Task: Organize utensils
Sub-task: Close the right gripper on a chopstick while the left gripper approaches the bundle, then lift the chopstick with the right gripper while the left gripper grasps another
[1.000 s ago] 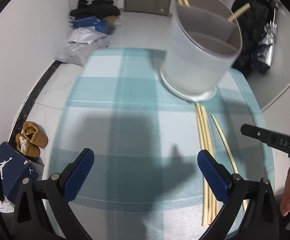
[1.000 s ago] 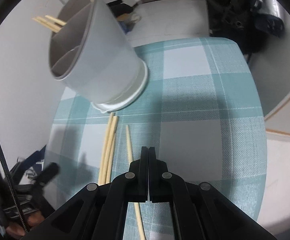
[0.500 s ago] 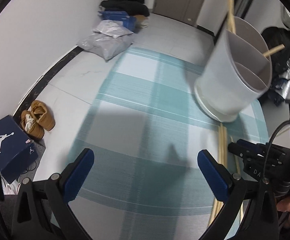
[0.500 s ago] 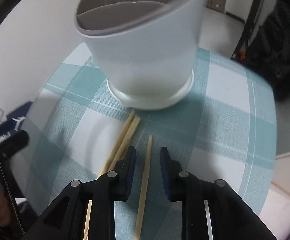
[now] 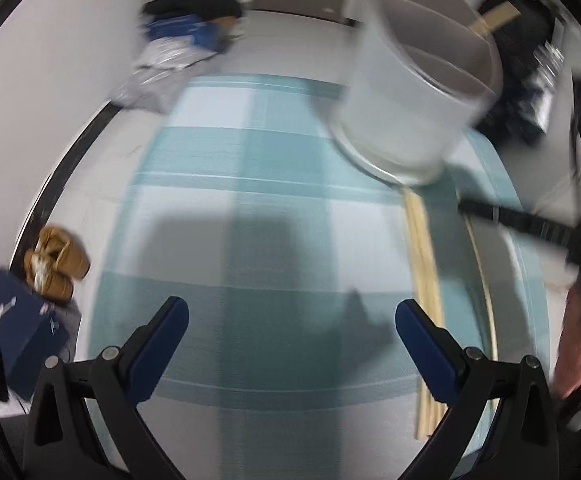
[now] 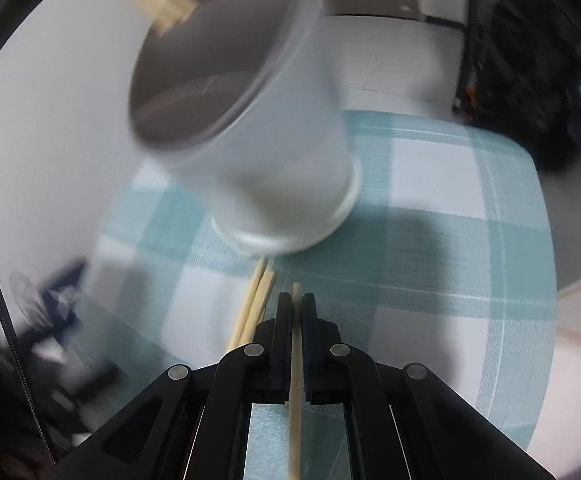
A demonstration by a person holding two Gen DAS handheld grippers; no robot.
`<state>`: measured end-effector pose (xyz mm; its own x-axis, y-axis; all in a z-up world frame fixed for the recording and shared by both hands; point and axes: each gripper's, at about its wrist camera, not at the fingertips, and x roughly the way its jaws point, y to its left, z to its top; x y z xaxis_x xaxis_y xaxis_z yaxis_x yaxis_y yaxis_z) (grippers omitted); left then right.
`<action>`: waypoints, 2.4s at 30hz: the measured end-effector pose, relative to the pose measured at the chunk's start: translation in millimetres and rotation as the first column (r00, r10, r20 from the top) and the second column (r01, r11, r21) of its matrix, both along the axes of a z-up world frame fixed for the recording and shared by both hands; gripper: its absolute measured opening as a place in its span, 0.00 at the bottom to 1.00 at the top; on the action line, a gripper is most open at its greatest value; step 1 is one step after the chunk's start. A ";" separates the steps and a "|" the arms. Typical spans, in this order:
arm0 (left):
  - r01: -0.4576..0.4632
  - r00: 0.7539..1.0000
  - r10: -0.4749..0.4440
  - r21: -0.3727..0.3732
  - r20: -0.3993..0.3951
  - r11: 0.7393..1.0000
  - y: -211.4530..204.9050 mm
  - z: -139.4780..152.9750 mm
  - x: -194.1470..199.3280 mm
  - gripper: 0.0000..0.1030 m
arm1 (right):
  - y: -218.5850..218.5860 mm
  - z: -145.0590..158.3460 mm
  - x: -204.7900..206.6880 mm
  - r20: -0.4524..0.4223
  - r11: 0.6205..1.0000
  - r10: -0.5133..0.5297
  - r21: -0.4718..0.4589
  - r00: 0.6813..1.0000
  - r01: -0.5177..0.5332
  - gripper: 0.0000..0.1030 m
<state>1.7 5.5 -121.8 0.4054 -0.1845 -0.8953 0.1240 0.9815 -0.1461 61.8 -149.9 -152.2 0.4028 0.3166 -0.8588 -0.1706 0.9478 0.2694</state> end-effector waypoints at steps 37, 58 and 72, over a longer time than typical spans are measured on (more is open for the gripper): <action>0.176 0.983 -0.167 0.147 -0.073 0.973 -64.6 -21.5 66.3 0.60 | -129.5 40.3 -15.4 0.070 0.888 -0.310 0.378 0.948 0.263 0.03; 0.095 0.989 -0.083 -0.094 0.122 0.991 -24.0 36.1 17.4 0.00 | -92.0 75.8 -42.4 0.267 0.947 -0.207 0.298 0.941 0.124 0.03; 0.115 0.993 -0.114 0.014 -0.037 0.993 -42.6 -13.5 28.3 0.42 | -82.1 80.6 -64.0 0.318 0.961 -0.195 0.252 0.928 0.115 0.03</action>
<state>30.1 -37.1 -135.3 0.3498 -0.2134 -0.9122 0.2310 0.9633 -0.1368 -2.2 -232.1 -71.7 0.7150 0.3951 -0.5768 -0.1447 0.8908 0.4308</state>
